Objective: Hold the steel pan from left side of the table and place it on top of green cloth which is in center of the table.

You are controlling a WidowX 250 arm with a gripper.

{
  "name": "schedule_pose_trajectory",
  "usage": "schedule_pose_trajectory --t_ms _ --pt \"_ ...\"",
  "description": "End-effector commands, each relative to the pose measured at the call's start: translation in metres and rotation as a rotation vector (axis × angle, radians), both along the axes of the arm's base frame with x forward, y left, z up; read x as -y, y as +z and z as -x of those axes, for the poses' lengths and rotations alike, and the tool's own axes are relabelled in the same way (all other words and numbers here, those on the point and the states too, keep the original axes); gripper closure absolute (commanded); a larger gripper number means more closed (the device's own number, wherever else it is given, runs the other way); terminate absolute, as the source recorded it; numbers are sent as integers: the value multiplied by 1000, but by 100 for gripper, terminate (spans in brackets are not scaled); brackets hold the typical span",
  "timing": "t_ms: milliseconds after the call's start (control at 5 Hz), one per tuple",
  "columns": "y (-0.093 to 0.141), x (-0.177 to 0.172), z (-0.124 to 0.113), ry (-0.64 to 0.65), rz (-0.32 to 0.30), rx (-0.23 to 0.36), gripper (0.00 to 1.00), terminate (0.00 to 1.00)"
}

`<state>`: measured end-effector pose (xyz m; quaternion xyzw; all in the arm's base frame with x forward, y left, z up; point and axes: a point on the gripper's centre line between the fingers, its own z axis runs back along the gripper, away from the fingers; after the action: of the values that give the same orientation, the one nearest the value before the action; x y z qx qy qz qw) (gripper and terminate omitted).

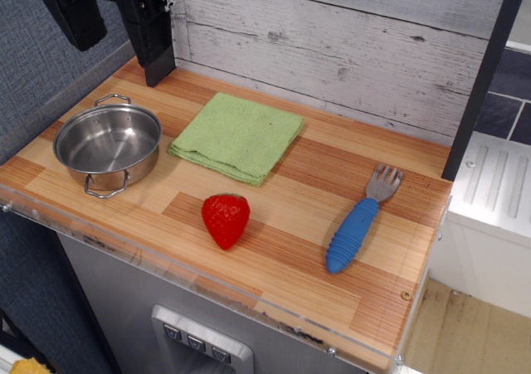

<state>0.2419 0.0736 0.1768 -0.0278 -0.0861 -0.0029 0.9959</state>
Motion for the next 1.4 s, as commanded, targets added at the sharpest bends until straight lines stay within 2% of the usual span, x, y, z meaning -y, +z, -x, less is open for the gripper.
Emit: schedule_pose_trajectory --t_ms 0,200,400,600,1200 --pt "0 0 0 0 0 0 0 0" --pt "-28 -31 -20 44 -57 -46 0 0" --pt "-64 -54 -32 38 -123 -53 0 0" --pt "-88 -59 -33 30 -181 -61 0 0" --pt "-131 -53 -31 29 -153 -112 0 0"
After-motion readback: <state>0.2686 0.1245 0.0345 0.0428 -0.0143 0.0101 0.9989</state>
